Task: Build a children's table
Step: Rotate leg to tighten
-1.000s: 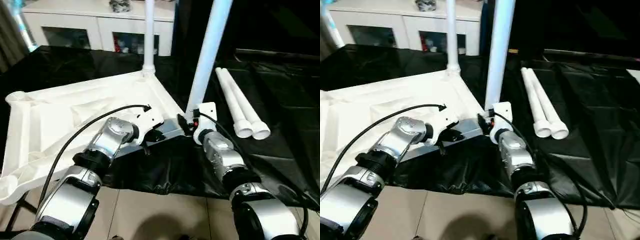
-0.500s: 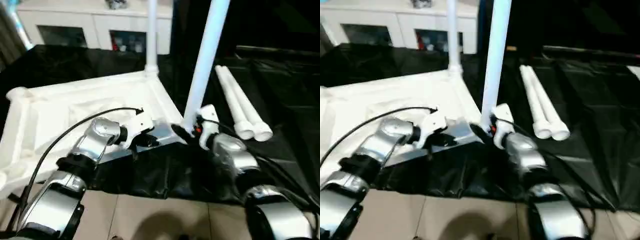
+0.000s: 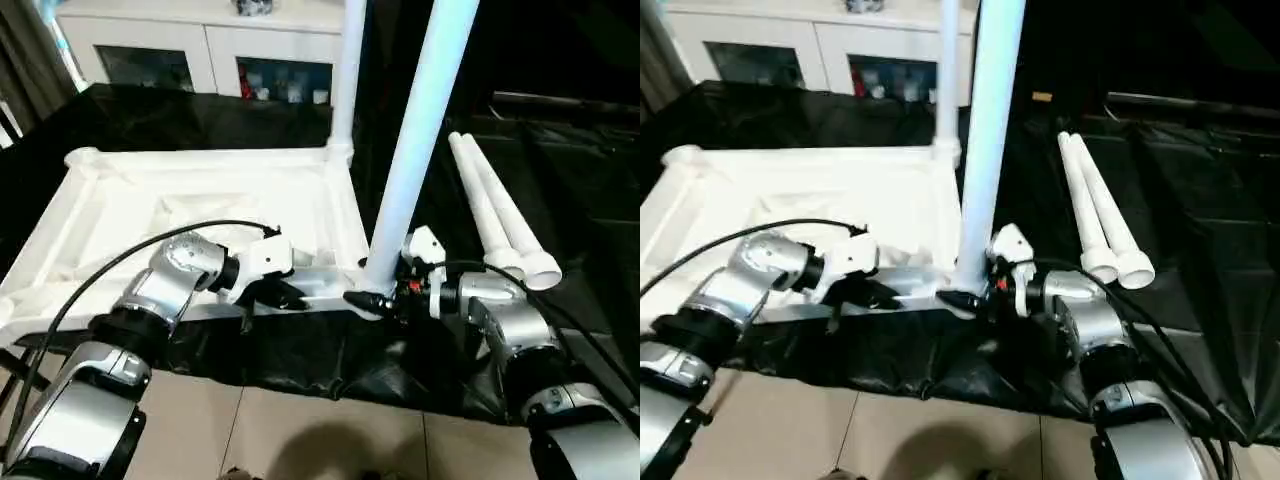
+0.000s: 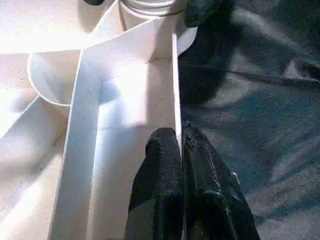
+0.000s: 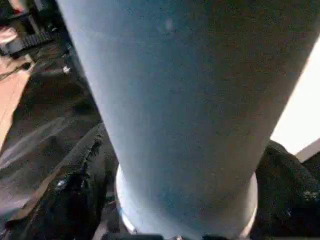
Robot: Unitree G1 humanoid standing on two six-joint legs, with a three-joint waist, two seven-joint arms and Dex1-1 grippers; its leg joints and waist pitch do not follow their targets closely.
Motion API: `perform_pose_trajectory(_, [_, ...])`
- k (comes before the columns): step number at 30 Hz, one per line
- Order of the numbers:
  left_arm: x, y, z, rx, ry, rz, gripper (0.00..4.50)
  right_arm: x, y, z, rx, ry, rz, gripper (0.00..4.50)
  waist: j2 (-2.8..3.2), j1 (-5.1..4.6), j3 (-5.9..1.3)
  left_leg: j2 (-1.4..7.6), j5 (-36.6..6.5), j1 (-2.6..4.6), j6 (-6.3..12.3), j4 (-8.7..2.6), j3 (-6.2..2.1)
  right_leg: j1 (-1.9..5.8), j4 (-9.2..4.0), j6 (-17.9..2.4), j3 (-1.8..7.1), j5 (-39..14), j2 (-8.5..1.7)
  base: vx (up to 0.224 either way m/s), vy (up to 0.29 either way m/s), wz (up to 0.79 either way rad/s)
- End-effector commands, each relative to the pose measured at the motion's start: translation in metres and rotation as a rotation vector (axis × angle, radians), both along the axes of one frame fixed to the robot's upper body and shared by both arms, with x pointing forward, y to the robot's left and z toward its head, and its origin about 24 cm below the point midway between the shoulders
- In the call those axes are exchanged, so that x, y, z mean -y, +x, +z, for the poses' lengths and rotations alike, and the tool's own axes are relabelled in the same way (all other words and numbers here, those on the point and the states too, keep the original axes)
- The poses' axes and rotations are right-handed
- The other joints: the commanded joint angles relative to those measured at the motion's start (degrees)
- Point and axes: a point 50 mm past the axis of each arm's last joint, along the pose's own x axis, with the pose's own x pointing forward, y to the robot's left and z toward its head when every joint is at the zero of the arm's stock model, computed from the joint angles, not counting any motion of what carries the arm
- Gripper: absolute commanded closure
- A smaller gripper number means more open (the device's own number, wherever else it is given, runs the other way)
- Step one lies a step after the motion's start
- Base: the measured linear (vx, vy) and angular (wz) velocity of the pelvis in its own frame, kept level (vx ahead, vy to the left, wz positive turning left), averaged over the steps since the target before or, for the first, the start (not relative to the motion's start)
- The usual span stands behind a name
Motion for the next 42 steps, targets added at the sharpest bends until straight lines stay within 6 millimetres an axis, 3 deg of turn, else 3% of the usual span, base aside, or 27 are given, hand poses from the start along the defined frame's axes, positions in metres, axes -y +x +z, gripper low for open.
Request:
perform_pose_trajectory(1, [0.014, -0.007, -0.004, -0.015, 0.021, -0.109, 4.5, -0.004, -0.001, 0.004, 0.019, -0.009, 0.039, 0.67, 0.01, 0.03, -3.99, 1.41, -17.5, 0.75, 2.6, -4.06, 0.0, 3.09, -3.88, -11.6, 2.5, -21.8, -2.8, 0.0, 0.0, 0.0])
perform_pose_trajectory(10, [0.012, -0.006, -0.004, -0.018, 0.036, -0.12, 4.5, -0.003, -0.005, 0.002, -0.003, -0.018, 0.084, 0.67, 0.15, 0.12, -4.23, 1.42, -16.2, 0.65, 2.82, -3.98, 0.02, 3.31, -3.43, -12.8, 2.54, -18.0, -2.74, 0.0, 0.0, 0.0])
perform_pose_trajectory(15, [0.011, -0.006, -0.004, -0.023, 0.04, -0.124, 4.5, -0.004, -0.007, 0.0, -0.019, -0.01, 0.096, 1.18, 0.2, 0.17, -4.21, 1.42, -15.9, 0.62, 2.95, -3.99, 0.02, 3.36, -3.48, -12.7, 2.5, -18.1, -2.75, 0.0, 0.0, 0.0])
perform_pose_trajectory(20, [0.012, -0.005, -0.005, -0.028, 0.032, -0.113, 4.5, -0.006, -0.01, -0.004, -0.037, 0.007, 0.079, 1.6, 0.21, 0.25, -4.02, 1.36, -17.5, 0.82, 2.48, -4.04, 0.04, 3.15, -3.91, -11.8, 2.47, -21.2, -2.77, 0.0, 0.0, 0.0])
perform_pose_trajectory(25, [0.014, -0.002, -0.005, -0.024, 0.025, -0.079, 4.5, -0.012, -0.012, -0.009, -0.047, 0.026, 0.033, 1.7, 0.21, 0.26, -3.96, 1.38, -18.2, 0.9, 1.99, -4.19, -0.09, 3.11, -3.93, -11.5, 2.49, -21.9, -2.77, 0.0, 0.0, 0.0])
perform_pose_trajectory(30, [0.021, 0.007, -0.003, 0.001, -0.024, 0.051, 4.5, -0.019, -0.002, -0.016, -0.028, 0.011, -0.182, 1.72, 0.18, -0.44, -3.5, 1.01, -21.7, 1.4, 0.8, -4.19, -0.37, 2.59, -4.96, -9.2, 2.19, -29.7, -2.94, 0.0, 0.0, 0.0])
perform_pose_trajectory(31, [0.024, 0.01, -0.003, 0.013, -0.035, 0.089, 4.5, -0.022, 0.0, -0.017, -0.031, 0.014, -0.237, 1.72, 0.16, -0.76, -3.43, 0.88, -22.7, 1.62, 0.33, -4.14, -0.58, 2.42, -5.37, -8.1, 1.94, -32.6, -2.97, 0.0, 0.0, 0.0])
perform_pose_trajectory(32, [0.031, 0.014, -0.003, 0.035, -0.043, 0.143, 4.5, -0.028, 0.005, -0.019, -0.035, 0.025, -0.338, 1.73, -0.26, -1.11, -3.3, 0.68, -23.7, 1.73, 0.23, -3.94, -0.66, 2.21, -5.96, -6.6, 1.65, -35.7, -2.98, 0.0, 0.0, 0.0])
perform_pose_trajectory(33, [0.036, 0.017, -0.003, 0.05, -0.047, 0.176, 4.5, -0.032, 0.008, -0.02, -0.04, 0.033, -0.404, 1.73, -0.1, -1.3, -3.24, 0.58, -24.0, 1.83, 0.09, -3.81, -0.72, 2.05, -6.09, -6.1, 1.51, -37.2, -3.03, 0.0, 0.0, 0.0])
perform_pose_trajectory(36, [0.053, 0.021, -0.002, 0.067, -0.076, 0.236, 4.5, -0.046, 0.014, -0.023, -0.066, 0.038, -0.55, 1.73, 0.24, -2.15, -2.87, 0.24, -27.2, 2.54, -0.66, -3.36, -1.21, 1.41, -7.64, -2.9, -0.08, -42.8, -2.94, 0.0, 0.0, 0.0])
perform_pose_trajectory(37, [0.068, 0.022, 0.0, 0.068, -0.108, 0.27, 4.5, -0.057, 0.019, -0.024, -0.088, 0.035, -0.655, 1.73, 0.64, -2.57, -2.8, 0.26, -29.4, 3.05, -0.48, -3.16, -1.44, 1.5, -8.43, -1.8, -1.13, -43.2, -2.85, 0.0, 0.0, 0.0])
perform_pose_trajectory(38, [0.07, 0.022, 0.0, 0.069, -0.112, 0.275, 4.5, -0.059, 0.02, -0.024, -0.092, 0.035, -0.671, 1.73, 1.09, -3.59, -2.69, 0.84, -33.0, 3.19, -0.4, -3.66, -2.05, 2.17, -8.82, -1.5, -2.6, -40.7, -2.66, 0.0, 0.0, 0.0])
perform_pose_trajectory(39, [0.077, 0.022, -0.001, 0.075, -0.119, 0.282, 4.5, -0.067, 0.022, -0.022, -0.092, 0.04, -0.71, 1.73, 1.49, -3.77, -2.63, 1.31, -35.1, 3.07, -0.49, -4.12, -2.35, 2.73, -8.67, -1.4, -2.95, -38.9, -2.56, 0.0, 0.0, 0.0])
perform_pose_trajectory(40, [0.081, 0.022, -0.001, 0.081, -0.12, 0.285, 4.5, -0.072, 0.024, -0.021, -0.086, 0.044, -0.729, 1.73, 2.33, -3.91, -2.2, 2.74, -41.3, 2.35, -0.82, -6.15, -3.04, 4.2, -6.62, -2.1, -3.27, -33.0, -1.98, -0.051, 0.027, -0.05])
perform_pose_trajectory(41, [0.086, 0.021, -0.002, 0.085, -0.122, 0.284, 4.5, -0.081, 0.024, -0.017, -0.075, 0.063, -0.719, 1.73, 2.85, -2.85, -2.17, 5.15, -46.7, 0.12, -1.54, -9.9, -3.29, 6.9, 1.18, -4.4, -1.24, -20.5, -1.47, -0.051, 0.027, -0.05])
perform_pose_trajectory(42, [0.086, 0.021, -0.002, 0.085, -0.122, 0.285, 4.5, -0.082, 0.025, -0.016, -0.067, 0.06, -0.714, 1.73, 2.58, -2.26, -1.8, 5.52, -48.7, -0.52, -1.74, -11.38, -2.57, 6.78, 3.74, -5.0, -0.54, -16.0, -1.14, -0.059, -0.015, 0.06])
